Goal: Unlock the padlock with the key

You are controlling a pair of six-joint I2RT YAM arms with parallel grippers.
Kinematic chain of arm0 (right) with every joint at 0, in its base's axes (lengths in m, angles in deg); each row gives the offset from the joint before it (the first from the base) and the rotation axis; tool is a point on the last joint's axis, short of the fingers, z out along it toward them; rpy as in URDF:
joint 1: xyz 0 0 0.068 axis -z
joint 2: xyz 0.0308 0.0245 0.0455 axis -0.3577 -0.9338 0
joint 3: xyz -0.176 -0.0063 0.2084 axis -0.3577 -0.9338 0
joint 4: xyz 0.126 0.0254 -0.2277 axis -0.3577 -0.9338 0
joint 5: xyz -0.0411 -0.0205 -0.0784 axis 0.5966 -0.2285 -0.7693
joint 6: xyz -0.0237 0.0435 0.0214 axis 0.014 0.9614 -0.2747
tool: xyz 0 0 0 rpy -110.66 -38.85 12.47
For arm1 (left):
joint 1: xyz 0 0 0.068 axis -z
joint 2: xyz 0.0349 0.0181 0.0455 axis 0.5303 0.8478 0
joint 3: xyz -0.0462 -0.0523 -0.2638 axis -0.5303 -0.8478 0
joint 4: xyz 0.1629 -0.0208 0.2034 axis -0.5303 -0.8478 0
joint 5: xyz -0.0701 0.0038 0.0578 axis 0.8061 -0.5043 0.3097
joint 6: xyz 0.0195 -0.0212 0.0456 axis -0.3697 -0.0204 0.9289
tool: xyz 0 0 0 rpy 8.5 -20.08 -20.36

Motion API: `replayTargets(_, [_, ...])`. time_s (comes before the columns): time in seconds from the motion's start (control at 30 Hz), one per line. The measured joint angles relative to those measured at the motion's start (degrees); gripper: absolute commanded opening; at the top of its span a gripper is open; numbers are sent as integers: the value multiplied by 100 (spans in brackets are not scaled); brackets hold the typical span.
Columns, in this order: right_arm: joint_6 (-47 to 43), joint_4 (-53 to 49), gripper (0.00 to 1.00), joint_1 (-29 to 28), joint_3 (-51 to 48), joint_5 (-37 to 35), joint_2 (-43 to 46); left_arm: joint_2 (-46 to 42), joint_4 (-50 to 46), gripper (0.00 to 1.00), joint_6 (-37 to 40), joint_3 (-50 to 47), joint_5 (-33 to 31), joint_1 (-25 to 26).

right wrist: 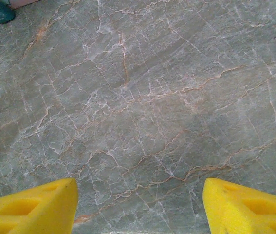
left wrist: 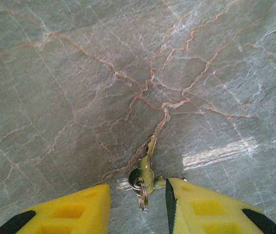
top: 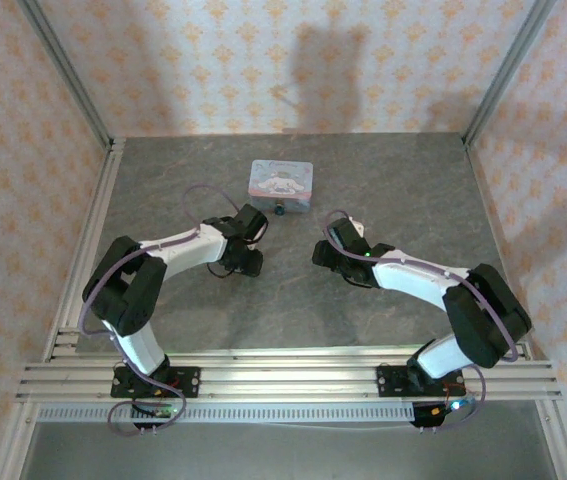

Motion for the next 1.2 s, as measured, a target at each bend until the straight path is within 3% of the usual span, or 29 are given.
replayTargets(1.2, [20, -2, 69, 0, -13, 2, -9, 216, 114, 24, -227, -7, 205, -278])
